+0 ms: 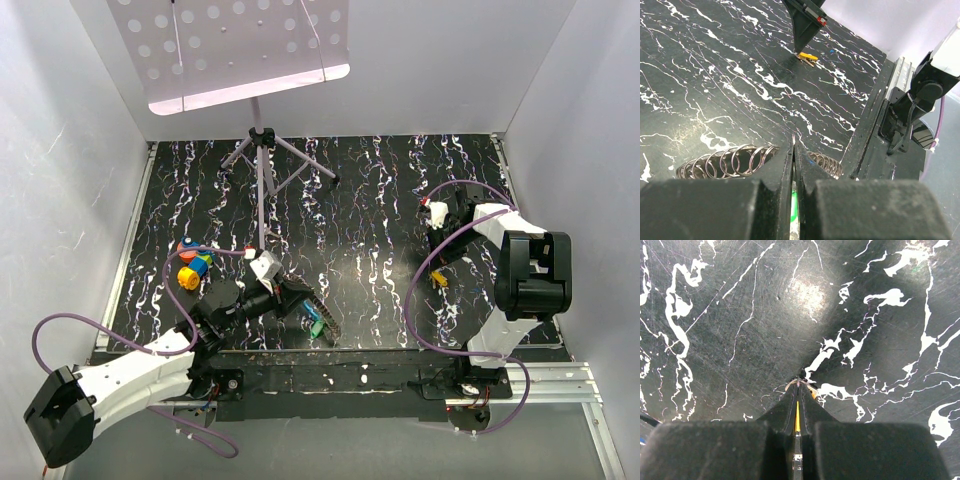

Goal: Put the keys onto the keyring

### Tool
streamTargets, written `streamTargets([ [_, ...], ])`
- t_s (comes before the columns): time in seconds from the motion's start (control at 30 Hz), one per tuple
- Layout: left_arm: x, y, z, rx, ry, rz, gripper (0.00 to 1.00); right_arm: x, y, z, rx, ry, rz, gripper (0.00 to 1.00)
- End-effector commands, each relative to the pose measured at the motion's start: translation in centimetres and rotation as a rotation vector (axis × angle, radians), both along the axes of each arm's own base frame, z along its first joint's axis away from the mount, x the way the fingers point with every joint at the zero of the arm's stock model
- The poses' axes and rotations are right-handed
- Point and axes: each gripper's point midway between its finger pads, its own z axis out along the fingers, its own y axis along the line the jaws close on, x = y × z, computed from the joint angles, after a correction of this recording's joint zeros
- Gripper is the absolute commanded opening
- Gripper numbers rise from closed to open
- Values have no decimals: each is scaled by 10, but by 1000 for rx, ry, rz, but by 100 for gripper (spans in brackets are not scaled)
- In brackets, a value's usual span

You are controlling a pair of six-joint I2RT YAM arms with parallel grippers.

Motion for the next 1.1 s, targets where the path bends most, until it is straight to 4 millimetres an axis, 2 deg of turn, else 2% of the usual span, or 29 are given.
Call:
streamTargets([
  [0.0,0,1,13,-33,-34,6,0,5,4,2,17,-10,0,6],
  [0.63,0,1,17,-42,-37,6,0,6,5,6,25,-18,-7,15],
  [0.87,-2,1,20,-45,-41,1,0,9,5,17,22,-56,-12,27],
  [1.07,-1,2,24,-49,-46,3,0,12,2,19,12,-66,-19,32],
])
